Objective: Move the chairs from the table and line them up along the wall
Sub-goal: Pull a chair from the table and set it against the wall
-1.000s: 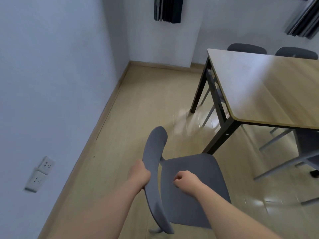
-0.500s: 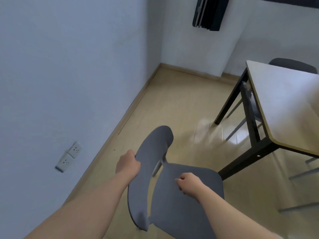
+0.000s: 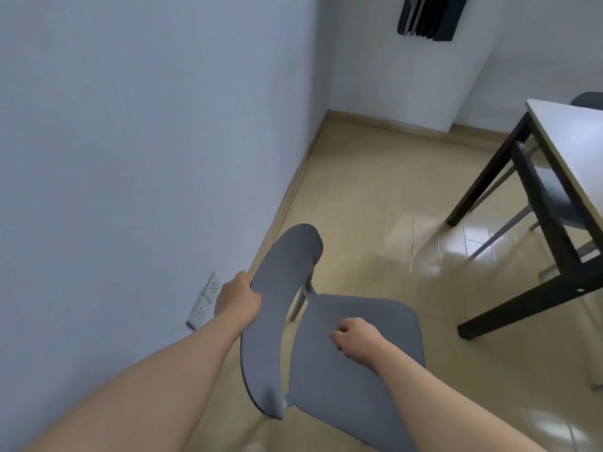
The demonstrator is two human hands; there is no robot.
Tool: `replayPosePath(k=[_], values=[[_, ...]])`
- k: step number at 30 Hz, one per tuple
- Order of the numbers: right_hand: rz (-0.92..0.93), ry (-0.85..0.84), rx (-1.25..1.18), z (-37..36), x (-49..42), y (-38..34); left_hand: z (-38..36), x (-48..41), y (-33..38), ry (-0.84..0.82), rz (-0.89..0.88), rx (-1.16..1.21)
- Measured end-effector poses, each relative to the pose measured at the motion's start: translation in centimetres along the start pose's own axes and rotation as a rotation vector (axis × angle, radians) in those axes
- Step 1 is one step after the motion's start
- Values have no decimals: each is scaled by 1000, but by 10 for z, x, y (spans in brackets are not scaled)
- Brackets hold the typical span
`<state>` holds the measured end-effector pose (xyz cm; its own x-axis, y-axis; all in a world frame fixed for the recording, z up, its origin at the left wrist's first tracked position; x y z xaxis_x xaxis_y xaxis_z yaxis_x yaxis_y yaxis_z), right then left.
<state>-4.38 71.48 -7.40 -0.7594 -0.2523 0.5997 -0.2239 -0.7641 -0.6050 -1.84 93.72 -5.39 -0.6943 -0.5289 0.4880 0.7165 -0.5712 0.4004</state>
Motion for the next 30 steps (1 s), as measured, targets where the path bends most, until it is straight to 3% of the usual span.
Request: replayPosePath(k=[6,13,30], values=[[37,-63,46,-44,-19,-56,49,-26,-54,-33,7,18],[101,-106,124,-76,-37,-110,99,-50,-104,45,86,-37],[137,-166,215,-108,-63,-150,148,-86,-149,255,162,-278]])
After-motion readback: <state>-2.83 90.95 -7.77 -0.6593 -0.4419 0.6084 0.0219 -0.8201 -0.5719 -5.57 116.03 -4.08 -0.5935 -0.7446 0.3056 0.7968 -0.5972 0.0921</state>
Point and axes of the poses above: each hand's wrist, its own x-axis away from the middle knuckle, its own z-axis out of the back of the hand, y = z × x, the point moved 6 cm from there along -x, towards the middle knuckle, and after that the axes turned 12 degrees about z, right-handed, at the moved point
